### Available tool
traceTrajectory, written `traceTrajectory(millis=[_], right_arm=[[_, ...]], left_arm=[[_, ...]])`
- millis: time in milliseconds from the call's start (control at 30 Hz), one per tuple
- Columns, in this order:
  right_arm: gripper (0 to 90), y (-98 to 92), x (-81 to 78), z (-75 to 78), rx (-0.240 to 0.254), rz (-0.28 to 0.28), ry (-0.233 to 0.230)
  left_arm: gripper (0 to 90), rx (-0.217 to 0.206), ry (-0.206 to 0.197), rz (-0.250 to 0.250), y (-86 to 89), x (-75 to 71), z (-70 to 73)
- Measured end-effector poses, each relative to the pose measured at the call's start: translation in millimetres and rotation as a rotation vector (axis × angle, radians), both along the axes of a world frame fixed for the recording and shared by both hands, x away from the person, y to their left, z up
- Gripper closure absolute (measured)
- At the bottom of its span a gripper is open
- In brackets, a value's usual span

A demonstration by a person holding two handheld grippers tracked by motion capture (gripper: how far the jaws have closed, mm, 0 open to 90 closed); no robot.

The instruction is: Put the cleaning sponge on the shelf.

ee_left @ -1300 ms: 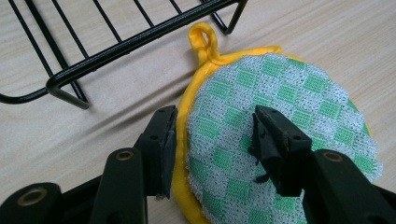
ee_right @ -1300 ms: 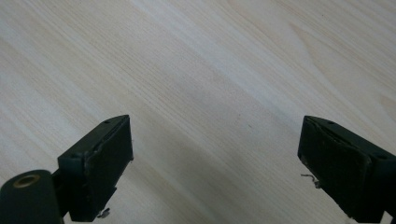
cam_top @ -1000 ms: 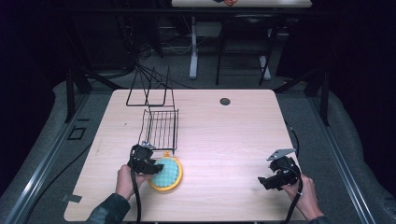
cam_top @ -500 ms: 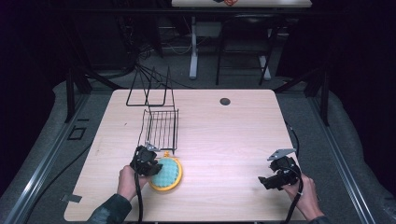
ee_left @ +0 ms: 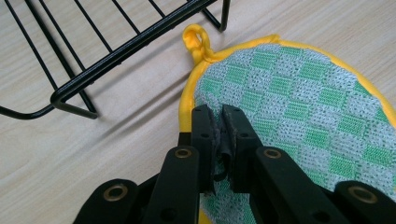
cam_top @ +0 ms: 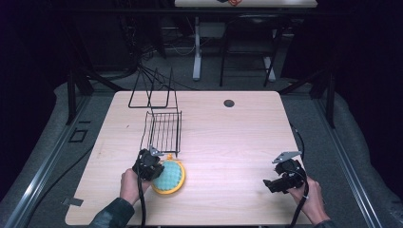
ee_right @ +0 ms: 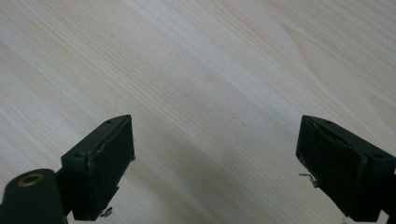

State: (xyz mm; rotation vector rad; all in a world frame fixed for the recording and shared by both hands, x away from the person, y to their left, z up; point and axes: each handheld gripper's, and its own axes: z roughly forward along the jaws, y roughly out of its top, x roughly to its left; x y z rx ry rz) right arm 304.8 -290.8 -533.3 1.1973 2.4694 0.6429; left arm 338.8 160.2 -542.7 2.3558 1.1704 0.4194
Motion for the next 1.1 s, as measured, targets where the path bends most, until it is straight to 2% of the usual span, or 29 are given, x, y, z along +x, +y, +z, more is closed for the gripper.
traceTrajectory(millis=[133,667,1100], right_arm=[[11.0,-0.4,0.0,0.3,0.001,-0.004,-0.001],[11.0,-0.7,0.3,-0.4,0.007,-0.003,-0.001],[11.1,-1.2,0.4,-0.4,0.008,-0.003,0.004]], left_arm=[[84.5,-0.018,-0.012,-0.021,3.7,0.1,0.8],[87.2,-0.042,-0.036,-0.025,9.5,-8.2,15.6],[87.4,-0.054,-0.049,-0.031,10.6,-14.8,22.4]])
